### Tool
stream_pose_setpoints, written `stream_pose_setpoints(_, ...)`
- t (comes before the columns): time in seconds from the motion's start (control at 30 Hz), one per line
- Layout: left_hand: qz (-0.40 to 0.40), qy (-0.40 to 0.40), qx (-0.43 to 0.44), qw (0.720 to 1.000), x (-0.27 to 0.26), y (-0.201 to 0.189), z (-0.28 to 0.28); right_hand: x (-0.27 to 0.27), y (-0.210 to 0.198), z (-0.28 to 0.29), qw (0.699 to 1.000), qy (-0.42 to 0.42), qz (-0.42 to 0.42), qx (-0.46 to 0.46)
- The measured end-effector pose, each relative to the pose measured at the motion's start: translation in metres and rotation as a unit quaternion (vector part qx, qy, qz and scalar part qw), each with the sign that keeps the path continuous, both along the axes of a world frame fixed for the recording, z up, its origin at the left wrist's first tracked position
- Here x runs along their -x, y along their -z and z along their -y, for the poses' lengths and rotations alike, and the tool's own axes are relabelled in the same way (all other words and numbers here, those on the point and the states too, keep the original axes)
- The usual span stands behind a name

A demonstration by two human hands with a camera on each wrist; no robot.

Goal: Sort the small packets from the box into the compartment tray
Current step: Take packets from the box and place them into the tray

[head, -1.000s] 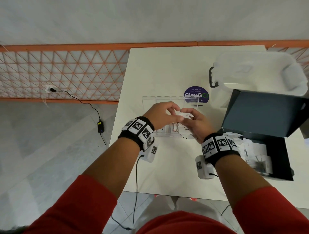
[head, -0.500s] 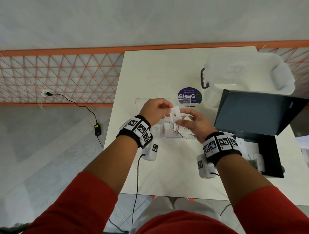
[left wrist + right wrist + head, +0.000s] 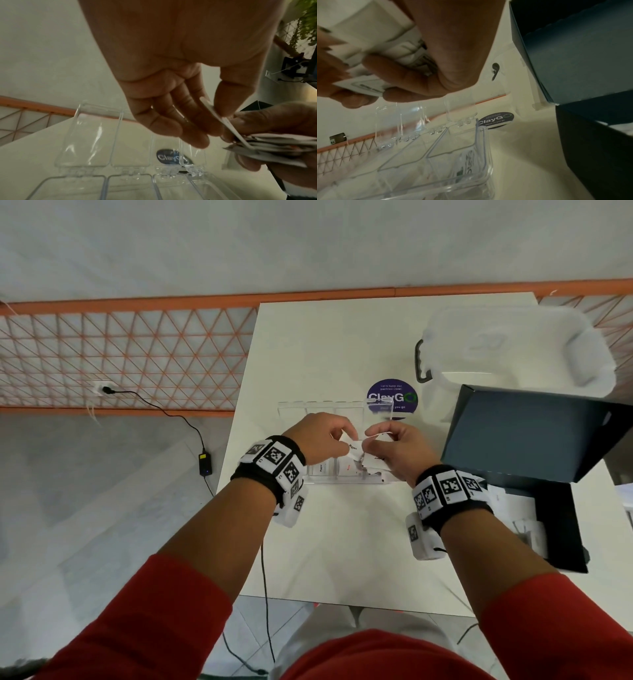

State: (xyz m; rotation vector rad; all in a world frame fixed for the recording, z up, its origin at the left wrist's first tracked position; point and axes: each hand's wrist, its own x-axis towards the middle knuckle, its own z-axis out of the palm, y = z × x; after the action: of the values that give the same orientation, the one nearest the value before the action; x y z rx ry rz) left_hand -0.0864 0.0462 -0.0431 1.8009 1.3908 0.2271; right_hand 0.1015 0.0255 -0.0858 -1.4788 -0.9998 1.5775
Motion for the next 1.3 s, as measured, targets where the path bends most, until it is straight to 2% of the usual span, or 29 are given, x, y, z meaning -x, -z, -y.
stream_pose_setpoints(0.17, 0.030, -0.038, -0.016, 0.999, 0.002, 0.002, -0.003, 0.003, -0.003, -0.001, 0.998, -0.049, 0.036, 0.005)
stream_pose_setpoints(0.27, 0.050, -0.057, -0.013, 0.997, 0.004, 0.002, -0.007, 0.005, -0.005, -0.003, 0.999, -0.036, 0.022, 0.005)
stream_pose_setpoints(0.4, 0.103, -0.154, -0.029, 0.982, 0.007, 0.005, -0.008, 0.008, -0.004, -0.003, 0.999, -0.014, -0.023, 0.021)
stream_pose_setpoints(0.5, 0.108, -0.148, -0.013, 0.983, 0.007, 0.010, -0.004, 0.009, 0.000, -0.006, 1.000, -0.007, -0.018, 0.022)
stream_pose_setpoints(0.6, 0.072, -0.121, -0.003, 0.990, 0.014, 0.011, -0.002, 0.010, 0.003, -0.011, 1.000, 0.006, -0.009, 0.015)
stream_pose_setpoints(0.77, 0.023, -0.178, -0.021, 0.984, 0.029, 0.019, -0.002, 0.012, 0.009, -0.012, 0.999, 0.043, -0.009, 0.005)
stream_pose_setpoints(0.97, -0.086, -0.167, -0.031, 0.982, 0.022, 0.043, 0.007, 0.011, 0.014, -0.007, 0.998, 0.064, -0.013, 0.011)
stream_pose_setpoints(1.07, -0.151, -0.125, -0.006, 0.981, 0.015, 0.054, 0.010, 0.013, 0.011, -0.006, 0.998, 0.059, -0.014, 0.006)
stream_pose_setpoints(1.17, -0.233, -0.024, 0.020, 0.972, 0.011, 0.057, 0.014, 0.015, 0.011, -0.008, 0.998, 0.055, -0.011, 0.003)
stream_pose_setpoints(1.3, -0.280, 0.016, -0.030, 0.960, 0.012, 0.056, 0.016, 0.012, 0.015, -0.009, 0.998, 0.055, -0.007, 0.003)
